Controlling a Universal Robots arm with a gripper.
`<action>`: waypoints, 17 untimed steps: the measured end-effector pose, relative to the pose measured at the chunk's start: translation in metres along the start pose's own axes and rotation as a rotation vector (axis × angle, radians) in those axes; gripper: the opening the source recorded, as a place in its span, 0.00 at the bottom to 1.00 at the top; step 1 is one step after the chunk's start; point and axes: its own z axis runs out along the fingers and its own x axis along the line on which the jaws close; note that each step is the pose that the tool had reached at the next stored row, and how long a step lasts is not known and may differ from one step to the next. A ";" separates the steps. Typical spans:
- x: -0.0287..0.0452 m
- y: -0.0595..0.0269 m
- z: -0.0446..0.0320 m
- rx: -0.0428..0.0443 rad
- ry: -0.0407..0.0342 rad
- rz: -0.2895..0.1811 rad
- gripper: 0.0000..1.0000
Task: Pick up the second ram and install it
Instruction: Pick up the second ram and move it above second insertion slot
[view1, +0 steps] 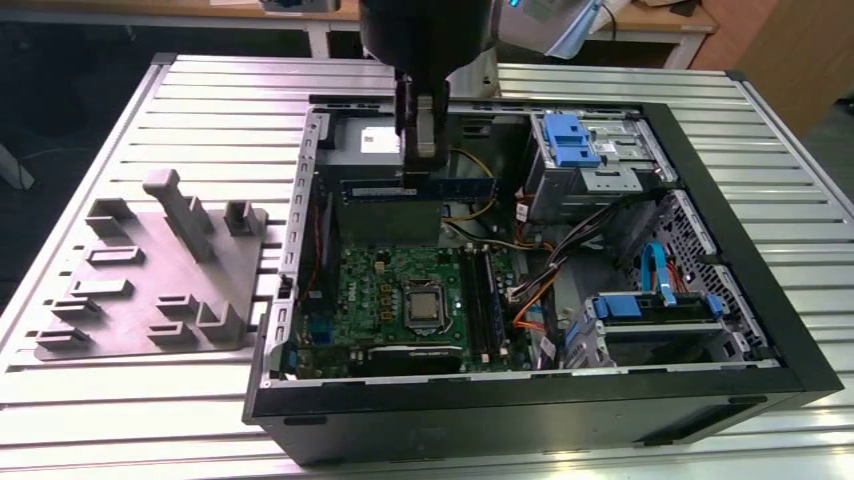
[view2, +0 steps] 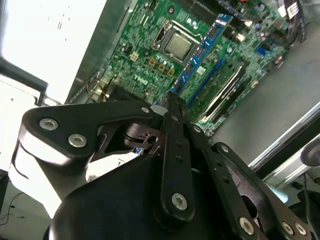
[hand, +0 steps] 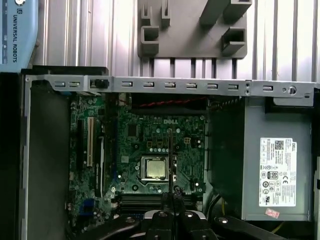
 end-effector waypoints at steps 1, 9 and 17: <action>0.0000 -0.0005 0.0000 -0.0001 0.0000 0.000 0.11; 0.0002 -0.0045 0.0060 -0.0023 0.0000 0.000 0.11; 0.0007 -0.0120 0.0205 -0.0064 -0.0002 0.000 0.11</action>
